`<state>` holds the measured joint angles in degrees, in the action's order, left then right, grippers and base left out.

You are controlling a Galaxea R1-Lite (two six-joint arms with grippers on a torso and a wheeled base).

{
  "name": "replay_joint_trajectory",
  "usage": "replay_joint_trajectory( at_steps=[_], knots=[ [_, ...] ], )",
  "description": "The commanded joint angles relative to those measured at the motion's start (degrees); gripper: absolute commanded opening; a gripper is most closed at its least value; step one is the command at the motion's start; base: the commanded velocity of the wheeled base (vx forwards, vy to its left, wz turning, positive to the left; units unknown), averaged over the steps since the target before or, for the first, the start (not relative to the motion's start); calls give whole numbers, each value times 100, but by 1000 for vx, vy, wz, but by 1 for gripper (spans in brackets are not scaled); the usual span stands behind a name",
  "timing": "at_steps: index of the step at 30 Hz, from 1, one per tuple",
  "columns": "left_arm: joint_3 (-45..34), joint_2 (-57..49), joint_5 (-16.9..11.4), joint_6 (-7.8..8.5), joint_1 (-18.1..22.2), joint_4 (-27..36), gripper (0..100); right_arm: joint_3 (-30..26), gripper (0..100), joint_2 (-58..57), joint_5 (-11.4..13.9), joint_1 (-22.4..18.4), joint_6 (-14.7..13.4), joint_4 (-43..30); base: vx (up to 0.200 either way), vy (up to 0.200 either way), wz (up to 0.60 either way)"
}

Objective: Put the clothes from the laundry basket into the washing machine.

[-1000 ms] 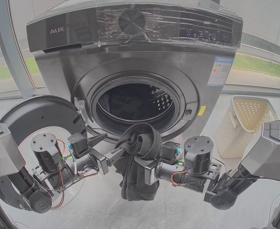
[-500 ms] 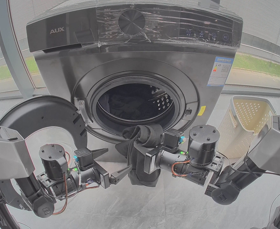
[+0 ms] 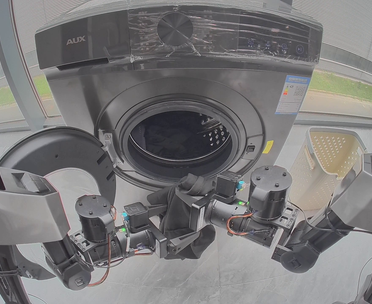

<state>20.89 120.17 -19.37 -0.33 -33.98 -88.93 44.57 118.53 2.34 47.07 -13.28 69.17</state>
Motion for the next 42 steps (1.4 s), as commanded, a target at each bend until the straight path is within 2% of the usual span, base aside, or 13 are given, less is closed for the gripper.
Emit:
replay_joint_trajectory(
  at_steps=[1, 5, 6, 7, 13, 29, 30, 33, 36, 37, 38, 42],
  knots=[
    [503, 498, 39, 15, -30, -1, 100, 8, 0, 4, -6, 39, -8, 9, 0, 0, 0],
    [697, 683, 118, 15, 23, -10, 100, -10, 0, 4, -6, 57, -8, 9, 0, 0, 0],
    [697, 683, 118, 15, 23, -10, 0, -10, 0, 4, -6, 57, -8, 9, 0, 0, 0],
    [758, 735, 223, 15, 49, -10, 0, -27, 0, -5, -6, 48, -17, 9, 0, 0, 0],
    [934, 735, 294, -2, 40, -10, 0, -18, 0, 4, -6, 48, -17, 9, 0, 0, 0],
    [714, 560, 232, 7, 40, -19, 0, -80, 0, -93, -85, 13, -17, 18, 0, 0, 0],
    [670, 551, 214, 7, 40, -19, 100, -80, 0, -93, -76, 4, -17, 18, 0, 0, 0],
    [565, 463, 144, -2, 49, -28, 100, -54, 0, -93, -76, -40, -17, 9, 0, 0, 0],
    [336, 243, -172, 7, 146, -19, 100, -54, 0, -93, -76, -49, -8, 9, 0, 0, 0],
    [336, 243, -172, 7, 146, -19, 100, -54, 0, -93, -76, -49, -8, 9, 0, 0, 0],
    [169, 120, -480, 24, 216, -19, 100, -45, 0, -76, -76, -66, -8, 9, 0, 0, 0],
    [-86, -64, -840, 147, 339, -19, 100, -36, 0, -67, -76, -93, -8, 9, 0, 0, 0]
  ],
)
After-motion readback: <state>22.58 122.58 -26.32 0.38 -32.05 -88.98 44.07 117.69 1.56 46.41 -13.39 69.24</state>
